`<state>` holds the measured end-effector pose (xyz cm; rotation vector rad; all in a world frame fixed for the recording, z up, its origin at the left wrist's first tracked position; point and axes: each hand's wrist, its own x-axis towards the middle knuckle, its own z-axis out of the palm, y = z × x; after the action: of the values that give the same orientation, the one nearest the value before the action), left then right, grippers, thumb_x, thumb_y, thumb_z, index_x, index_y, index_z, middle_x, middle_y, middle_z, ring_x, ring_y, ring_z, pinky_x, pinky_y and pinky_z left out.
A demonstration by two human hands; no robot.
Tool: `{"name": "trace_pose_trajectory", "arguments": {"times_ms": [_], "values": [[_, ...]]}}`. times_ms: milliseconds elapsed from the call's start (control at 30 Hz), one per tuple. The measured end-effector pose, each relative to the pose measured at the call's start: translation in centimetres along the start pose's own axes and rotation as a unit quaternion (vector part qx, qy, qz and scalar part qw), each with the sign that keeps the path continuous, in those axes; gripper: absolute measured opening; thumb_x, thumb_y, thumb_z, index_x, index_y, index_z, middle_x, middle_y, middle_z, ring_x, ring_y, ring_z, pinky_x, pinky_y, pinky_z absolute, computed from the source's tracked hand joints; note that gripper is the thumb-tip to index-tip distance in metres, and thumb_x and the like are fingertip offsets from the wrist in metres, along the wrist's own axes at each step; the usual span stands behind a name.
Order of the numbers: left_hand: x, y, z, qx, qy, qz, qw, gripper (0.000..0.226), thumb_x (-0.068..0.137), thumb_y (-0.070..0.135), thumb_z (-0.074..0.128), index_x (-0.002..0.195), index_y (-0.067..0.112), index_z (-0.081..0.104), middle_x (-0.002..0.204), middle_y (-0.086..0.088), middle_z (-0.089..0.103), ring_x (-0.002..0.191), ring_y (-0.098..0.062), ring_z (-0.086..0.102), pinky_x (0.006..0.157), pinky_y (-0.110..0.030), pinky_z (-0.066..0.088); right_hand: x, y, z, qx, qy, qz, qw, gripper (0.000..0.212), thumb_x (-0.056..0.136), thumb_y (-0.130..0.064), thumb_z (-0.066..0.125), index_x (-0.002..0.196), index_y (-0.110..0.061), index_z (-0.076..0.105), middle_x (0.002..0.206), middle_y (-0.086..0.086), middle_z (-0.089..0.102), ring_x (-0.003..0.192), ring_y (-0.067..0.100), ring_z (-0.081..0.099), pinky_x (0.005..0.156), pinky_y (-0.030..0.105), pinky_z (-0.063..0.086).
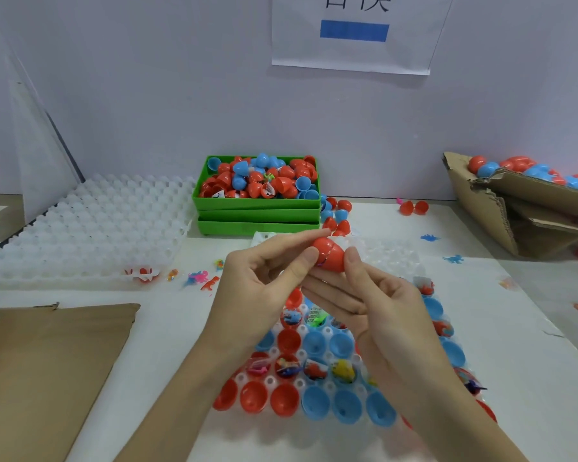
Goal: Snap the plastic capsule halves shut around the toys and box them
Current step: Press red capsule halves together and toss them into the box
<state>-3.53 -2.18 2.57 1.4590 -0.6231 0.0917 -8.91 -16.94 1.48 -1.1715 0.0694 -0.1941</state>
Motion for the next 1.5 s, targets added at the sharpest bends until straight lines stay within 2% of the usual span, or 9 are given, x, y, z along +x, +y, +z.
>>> {"name": "trace_pose_trajectory", "arguments": {"times_ms": [167, 400, 567, 667, 800, 933, 1100, 1367, 1500], "values": [[0.0, -0.2, -0.3, -0.002, 0.003, -0.004, 1.000, 0.032, 0.092, 0.020, 0.068, 0.122, 0.013, 0.076, 0.118, 0.004, 0.078, 0.117, -0.011, 0.071, 0.098, -0.022, 0.056, -0.2, -0.2, 0.1, -0.047, 0.003, -0.039, 0.998, 0.031, 0.101, -0.038, 0.060, 0.108, -0.017, 0.081, 0.106, 0.010, 0.080, 0.103, 0.023, 0.077, 0.086, 0.019, 0.058], [-0.2, 0.0, -0.2, 0.010, 0.010, -0.011, 1.000, 0.033, 0.093, 0.032, 0.067, 0.121, 0.019, 0.077, 0.114, 0.009, 0.079, 0.112, -0.007, 0.072, 0.091, -0.017, 0.056, -0.4, -0.7, 0.2, -0.016, -0.020, -0.006, 1.000, 0.038, 0.102, -0.042, 0.056, 0.109, -0.015, 0.081, 0.109, 0.013, 0.079, 0.106, 0.026, 0.076, 0.089, 0.025, 0.059], [-0.1, 0.0, -0.6, 0.015, -0.005, -0.017, 1.000, 0.030, 0.088, 0.027, 0.077, 0.118, 0.020, 0.076, 0.110, 0.005, 0.080, 0.108, -0.016, 0.075, 0.090, -0.028, 0.061, -0.5, -0.8, 0.4, -0.007, -0.006, -0.004, 1.000, 0.037, 0.100, -0.042, 0.059, 0.109, -0.015, 0.081, 0.107, 0.012, 0.079, 0.105, 0.025, 0.076, 0.086, 0.023, 0.059], [-0.3, -0.2, -0.6, 0.105, 0.026, 0.046, 0.993, 0.023, 0.093, 0.020, 0.079, 0.116, 0.020, 0.075, 0.107, 0.012, 0.078, 0.100, -0.010, 0.076, 0.085, -0.020, 0.060, -0.6, -0.8, 0.6, -0.014, -0.011, -0.005, 1.000, 0.037, 0.100, -0.044, 0.059, 0.110, -0.015, 0.081, 0.108, 0.012, 0.079, 0.105, 0.025, 0.076, 0.090, 0.025, 0.058], [-0.5, -0.3, -0.5, 0.218, 0.039, 0.144, 0.965, 0.035, 0.095, 0.028, 0.069, 0.129, 0.022, 0.068, 0.108, 0.012, 0.074, 0.092, -0.007, 0.075, 0.082, -0.018, 0.059, -0.8, -0.6, 0.8, -0.029, -0.021, -0.004, 0.999, 0.039, 0.101, -0.045, 0.058, 0.110, -0.015, 0.081, 0.108, 0.010, 0.079, 0.107, 0.024, 0.076, 0.096, 0.025, 0.056], [-0.2, -0.8, -1.0, 0.284, -0.002, 0.208, 0.936, 0.027, 0.103, 0.022, 0.060, 0.130, 0.018, 0.066, 0.115, 0.009, 0.069, 0.101, -0.010, 0.069, 0.090, -0.020, 0.055, -0.9, -0.7, 0.9, -0.035, -0.017, -0.013, 0.999, 0.039, 0.098, -0.047, 0.059, 0.108, -0.017, 0.082, 0.107, 0.008, 0.080, 0.105, 0.023, 0.076, 0.093, 0.024, 0.057], [-0.2, -1.3, -1.3, 0.336, -0.064, 0.221, 0.913, 0.039, 0.110, 0.019, 0.043, 0.147, 0.018, 0.052, 0.122, 0.003, 0.057, 0.109, -0.012, 0.061, 0.094, -0.020, 0.050, -1.0, -0.7, 1.2, -0.061, -0.002, -0.028, 0.998, 0.034, 0.096, -0.048, 0.061, 0.103, -0.023, 0.083, 0.100, 0.004, 0.081, 0.098, 0.019, 0.078, 0.085, 0.018, 0.058], [-0.2, -1.3, -1.2, 0.341, -0.022, 0.215, 0.915, 0.024, 0.107, 0.022, 0.050, 0.123, 0.009, 0.063, 0.110, 0.004, 0.062, 0.102, -0.006, 0.060, 0.089, -0.013, 0.048, -1.1, -0.6, 1.4, -0.065, -0.010, -0.018, 0.998, 0.031, 0.098, -0.047, 0.059, 0.103, -0.027, 0.082, 0.102, 0.003, 0.081, 0.099, 0.019, 0.078, 0.088, 0.021, 0.058], [-0.1, -0.7, -1.2, 0.273, 0.016, 0.173, 0.946, 0.018, 0.098, 0.027, 0.063, 0.111, 0.015, 0.069, 0.100, 0.010, 0.069, 0.095, -0.013, 0.068, 0.083, -0.024, 0.057, -1.0, -0.8, 1.2, -0.079, 0.004, -0.028, 0.996, 0.031, 0.098, -0.045, 0.061, 0.103, -0.024, 0.083, 0.099, 0.003, 0.081, 0.097, 0.018, 0.078, 0.086, 0.018, 0.058]]}}
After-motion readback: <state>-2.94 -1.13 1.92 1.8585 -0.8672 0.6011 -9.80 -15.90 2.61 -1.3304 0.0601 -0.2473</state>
